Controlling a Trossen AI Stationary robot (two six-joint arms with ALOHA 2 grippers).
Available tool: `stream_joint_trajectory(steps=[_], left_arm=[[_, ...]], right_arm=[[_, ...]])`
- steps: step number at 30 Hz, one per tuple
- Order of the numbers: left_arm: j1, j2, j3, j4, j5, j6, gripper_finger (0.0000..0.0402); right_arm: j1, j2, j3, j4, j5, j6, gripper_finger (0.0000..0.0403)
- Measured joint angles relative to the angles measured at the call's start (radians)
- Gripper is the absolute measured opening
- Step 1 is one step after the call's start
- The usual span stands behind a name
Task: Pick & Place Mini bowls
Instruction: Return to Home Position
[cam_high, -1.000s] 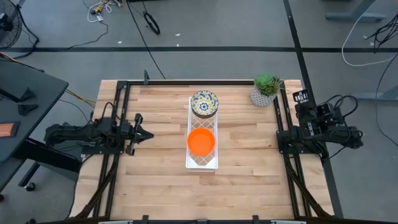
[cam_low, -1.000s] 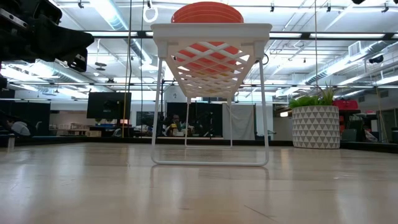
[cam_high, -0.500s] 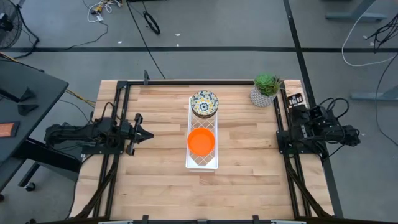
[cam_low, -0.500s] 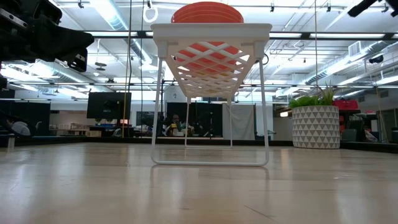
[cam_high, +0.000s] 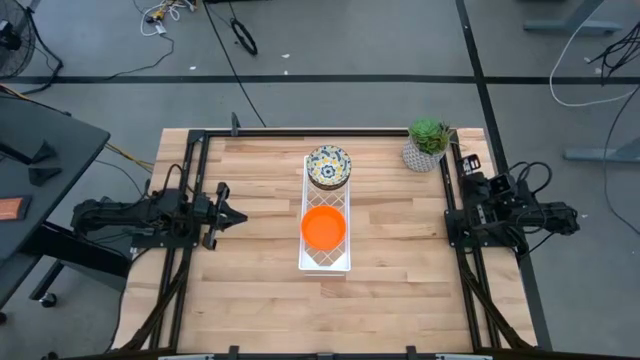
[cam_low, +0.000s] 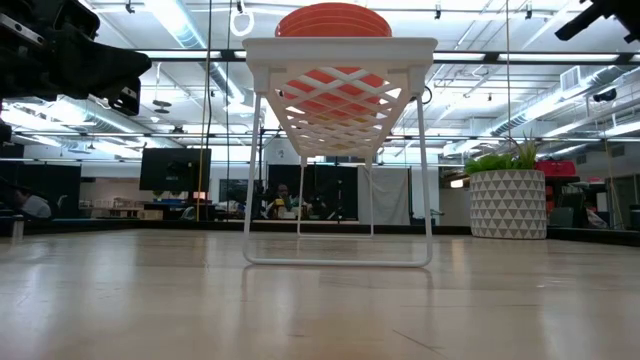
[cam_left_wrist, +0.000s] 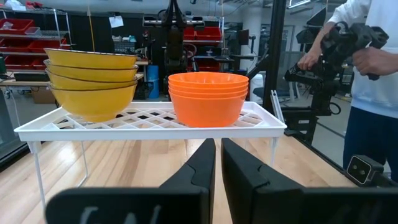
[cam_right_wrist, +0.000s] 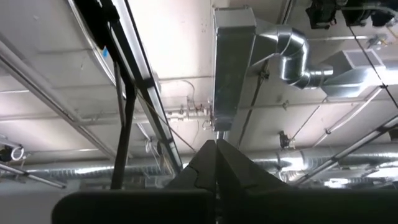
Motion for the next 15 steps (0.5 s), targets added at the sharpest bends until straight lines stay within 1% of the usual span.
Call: stream_joint_trajectory(steps=[4, 15], left_arm=[[0.0, 0.0, 0.0, 0.0, 0.0, 0.0, 0.0032], [0.0, 0.0, 0.0, 0.0, 0.0, 0.0, 0.0032]], right_arm=[[0.0, 0.0, 0.0, -0.075, 0.0, -0.007, 0.0011], [0.0, 0.0, 0.0, -0.352, 0.0, -0.014, 0.0011]])
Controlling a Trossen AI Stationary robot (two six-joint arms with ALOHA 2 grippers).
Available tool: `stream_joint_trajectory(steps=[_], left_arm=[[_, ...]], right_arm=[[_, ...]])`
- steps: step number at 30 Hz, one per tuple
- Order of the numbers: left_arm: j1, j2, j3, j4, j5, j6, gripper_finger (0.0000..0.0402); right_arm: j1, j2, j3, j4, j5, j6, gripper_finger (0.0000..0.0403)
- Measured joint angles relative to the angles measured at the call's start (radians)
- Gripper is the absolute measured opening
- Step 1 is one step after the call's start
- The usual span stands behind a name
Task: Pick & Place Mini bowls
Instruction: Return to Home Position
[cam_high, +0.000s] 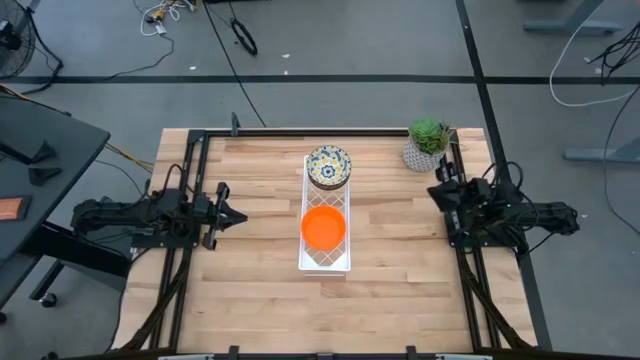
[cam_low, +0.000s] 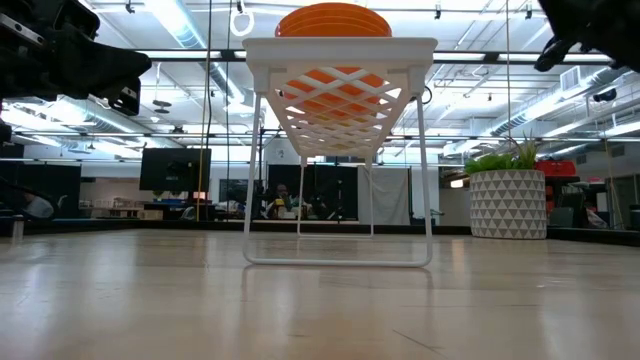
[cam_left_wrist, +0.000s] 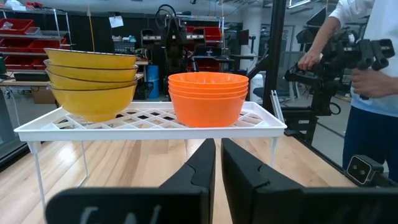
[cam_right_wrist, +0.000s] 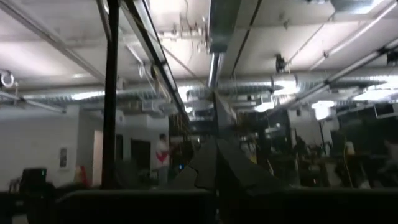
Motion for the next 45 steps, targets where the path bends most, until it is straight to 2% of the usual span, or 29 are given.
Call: stream_joint_trajectory(steps=[4, 9, 22, 36, 45], left_arm=[[0.0, 0.0, 0.0, 0.0, 0.0, 0.0, 0.0032], [0.0, 0.0, 0.0, 0.0, 0.0, 0.0, 0.0032], [0.0, 0.0, 0.0, 0.0, 0.0, 0.0, 0.0032], [0.0, 0.0, 0.0, 0.0, 0.0, 0.0, 0.0032], [0.0, 0.0, 0.0, 0.0, 0.0, 0.0, 0.0032]], right_arm=[[0.0, 0.0, 0.0, -0.099, 0.009, -0.02, 0.0011], [0.0, 0.0, 0.0, -0.2, 0.075, -0.039, 0.0011], [0.0, 0.0, 0.0, -0.412, 0.078, -0.071, 0.0011], [0.0, 0.0, 0.001, -0.54, 0.079, -0.068, 0.0011], [-0.001, 0.0, 0.001, -0.541, 0.078, -0.079, 0.0011]])
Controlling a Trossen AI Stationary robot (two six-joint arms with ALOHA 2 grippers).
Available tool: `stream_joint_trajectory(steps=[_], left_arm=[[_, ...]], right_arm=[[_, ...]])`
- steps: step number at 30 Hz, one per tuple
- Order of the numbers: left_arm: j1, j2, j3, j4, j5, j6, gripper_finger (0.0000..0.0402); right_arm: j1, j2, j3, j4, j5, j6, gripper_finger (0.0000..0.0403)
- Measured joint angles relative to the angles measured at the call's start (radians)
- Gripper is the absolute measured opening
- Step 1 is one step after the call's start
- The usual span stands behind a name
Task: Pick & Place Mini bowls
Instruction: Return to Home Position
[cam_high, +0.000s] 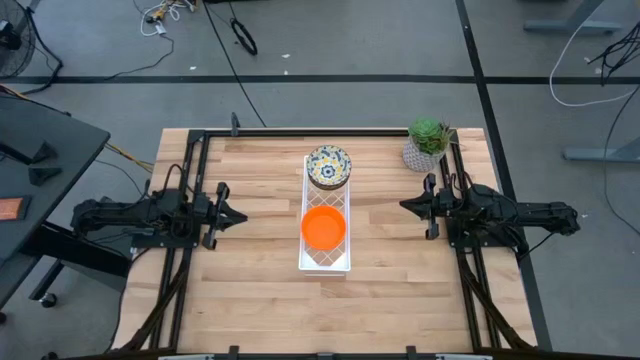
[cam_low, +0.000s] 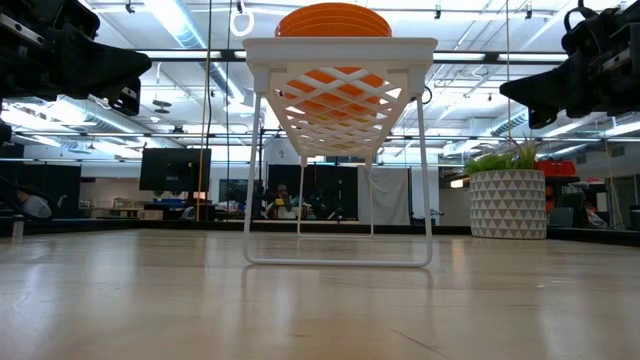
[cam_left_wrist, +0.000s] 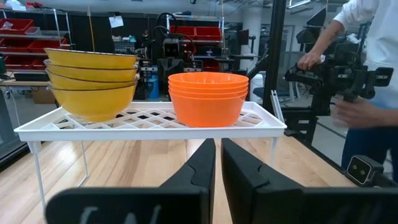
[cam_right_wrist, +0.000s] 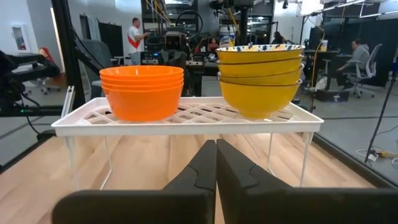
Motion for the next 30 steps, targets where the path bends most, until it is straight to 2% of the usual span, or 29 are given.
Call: stream_joint_trajectory(steps=[30], left_arm=[[0.0, 0.0, 0.0, 0.0, 0.0, 0.0, 0.0032]], right_arm=[[0.0, 0.0, 0.0, 0.001, 0.0, 0.011, 0.0011]])
